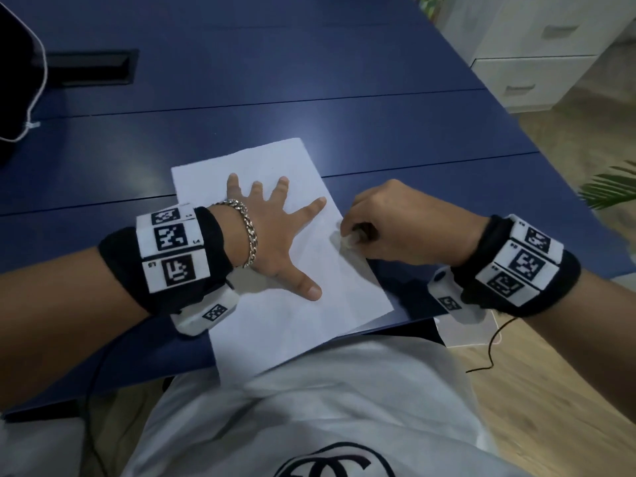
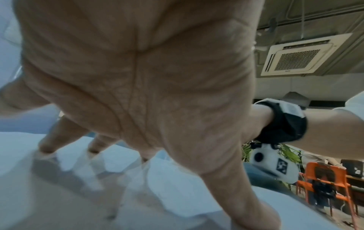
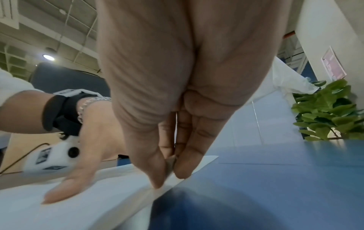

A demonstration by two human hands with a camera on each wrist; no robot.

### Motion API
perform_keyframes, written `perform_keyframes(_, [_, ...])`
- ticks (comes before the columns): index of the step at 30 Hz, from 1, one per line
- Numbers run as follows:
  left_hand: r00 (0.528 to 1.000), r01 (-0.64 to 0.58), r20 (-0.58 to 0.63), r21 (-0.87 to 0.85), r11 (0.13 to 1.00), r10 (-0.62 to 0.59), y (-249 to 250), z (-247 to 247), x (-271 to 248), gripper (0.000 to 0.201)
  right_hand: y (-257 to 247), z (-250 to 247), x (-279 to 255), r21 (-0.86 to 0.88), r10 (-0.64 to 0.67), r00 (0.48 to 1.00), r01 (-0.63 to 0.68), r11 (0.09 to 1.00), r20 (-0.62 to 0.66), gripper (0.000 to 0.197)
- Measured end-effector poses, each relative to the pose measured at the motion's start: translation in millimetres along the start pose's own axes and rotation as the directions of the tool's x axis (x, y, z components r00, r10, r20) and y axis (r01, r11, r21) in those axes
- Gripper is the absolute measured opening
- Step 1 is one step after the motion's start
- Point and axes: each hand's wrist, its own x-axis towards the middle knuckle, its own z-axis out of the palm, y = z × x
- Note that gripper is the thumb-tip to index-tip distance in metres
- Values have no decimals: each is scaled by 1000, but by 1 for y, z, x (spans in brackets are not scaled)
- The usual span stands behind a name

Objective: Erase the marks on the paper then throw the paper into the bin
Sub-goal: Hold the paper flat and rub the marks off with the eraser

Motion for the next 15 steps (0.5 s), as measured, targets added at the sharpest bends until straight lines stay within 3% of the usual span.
perform_keyframes(5, [992,-127,-31,-37,991,126,1,6,-2,153,0,-5,8,-1,-18,999,18,1000,35,17])
perform_keyframes(8, [993,-121,4,-96,988,122,2,8,0,153,-5,-4,5,-36,12,999,-11,999,33,17])
perform_keyframes(13, [993,-107,36,-117,987,112,4,8,-1,153,-32,9,-13,-30,-99,983,105,994,156,13])
perform_keyframes(15, [992,-112,37,-123,986,117,3,9,1,153,-19,2,-6,-43,-45,990,52,998,136,11])
